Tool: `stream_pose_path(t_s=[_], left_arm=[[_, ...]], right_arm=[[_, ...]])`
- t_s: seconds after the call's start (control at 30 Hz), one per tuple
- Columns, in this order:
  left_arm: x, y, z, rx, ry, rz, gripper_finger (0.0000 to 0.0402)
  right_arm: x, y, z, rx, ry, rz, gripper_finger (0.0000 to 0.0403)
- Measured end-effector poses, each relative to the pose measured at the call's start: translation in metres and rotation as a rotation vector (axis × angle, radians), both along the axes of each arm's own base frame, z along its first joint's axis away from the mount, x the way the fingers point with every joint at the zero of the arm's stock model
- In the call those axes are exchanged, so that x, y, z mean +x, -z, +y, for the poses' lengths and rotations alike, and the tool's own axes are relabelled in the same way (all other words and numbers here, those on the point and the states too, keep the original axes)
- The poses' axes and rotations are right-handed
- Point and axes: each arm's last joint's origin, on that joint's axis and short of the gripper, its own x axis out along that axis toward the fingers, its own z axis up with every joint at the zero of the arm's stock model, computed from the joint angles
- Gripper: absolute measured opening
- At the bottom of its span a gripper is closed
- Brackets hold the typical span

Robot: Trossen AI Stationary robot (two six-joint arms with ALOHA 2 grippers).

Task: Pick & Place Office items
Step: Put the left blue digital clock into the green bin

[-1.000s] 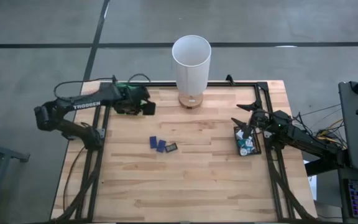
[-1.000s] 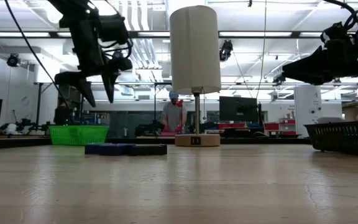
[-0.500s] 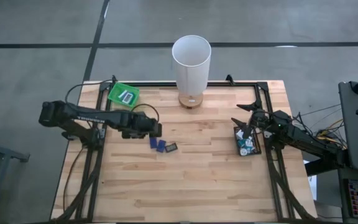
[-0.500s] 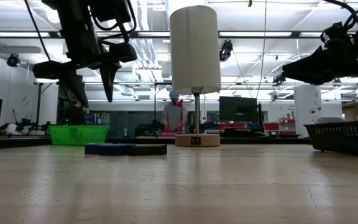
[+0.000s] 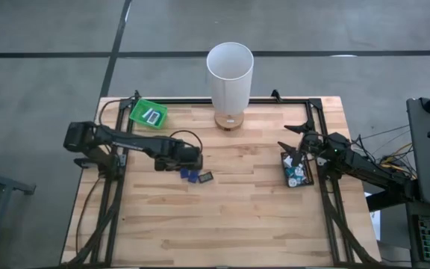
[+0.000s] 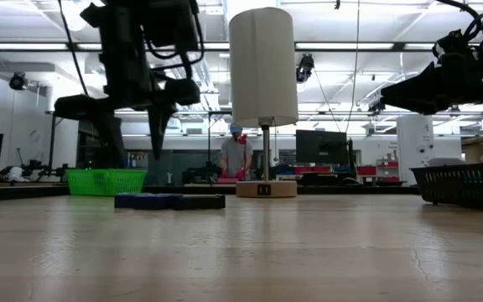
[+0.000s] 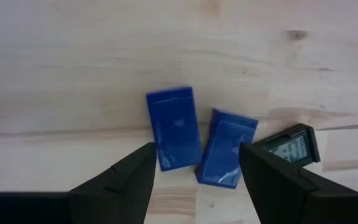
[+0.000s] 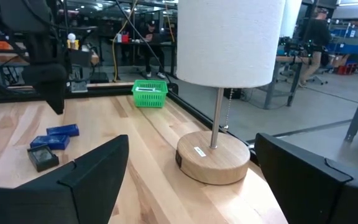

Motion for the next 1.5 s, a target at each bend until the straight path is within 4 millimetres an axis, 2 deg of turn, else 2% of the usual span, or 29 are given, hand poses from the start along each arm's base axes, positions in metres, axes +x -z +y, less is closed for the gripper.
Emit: stream_pose_path(t_s=[0.13, 0.33, 0.73, 1.17, 1.5], left_arm=[[0.008, 0.003, 0.002, -0.012, 0.006, 0.034, 0.0237], [0.008, 0.013, 0.001, -0.074, -0.087, 0.102, 0.0237], [0.013, 0.021, 0.006, -0.094, -0.133, 0.104, 0.0237], [0.019, 0.041, 0.022, -0.142, -0.108, 0.153, 0.0237], [0.017, 0.045, 0.030, -0.159, -0.113, 0.162, 0.0237]], right_arm=[[0.000, 0.000, 0.000, 0.000, 0.000, 0.000, 0.0346], [0.000, 0.000, 0.000, 0.000, 0.000, -0.001, 0.0349], [0.000, 0.000, 0.000, 0.000, 0.000, -0.001, 0.0347], [0.000, 0.000, 0.000, 0.000, 0.000, -0.001, 0.0343], [0.000, 0.000, 0.000, 0.000, 0.000, -0.001, 0.0348]])
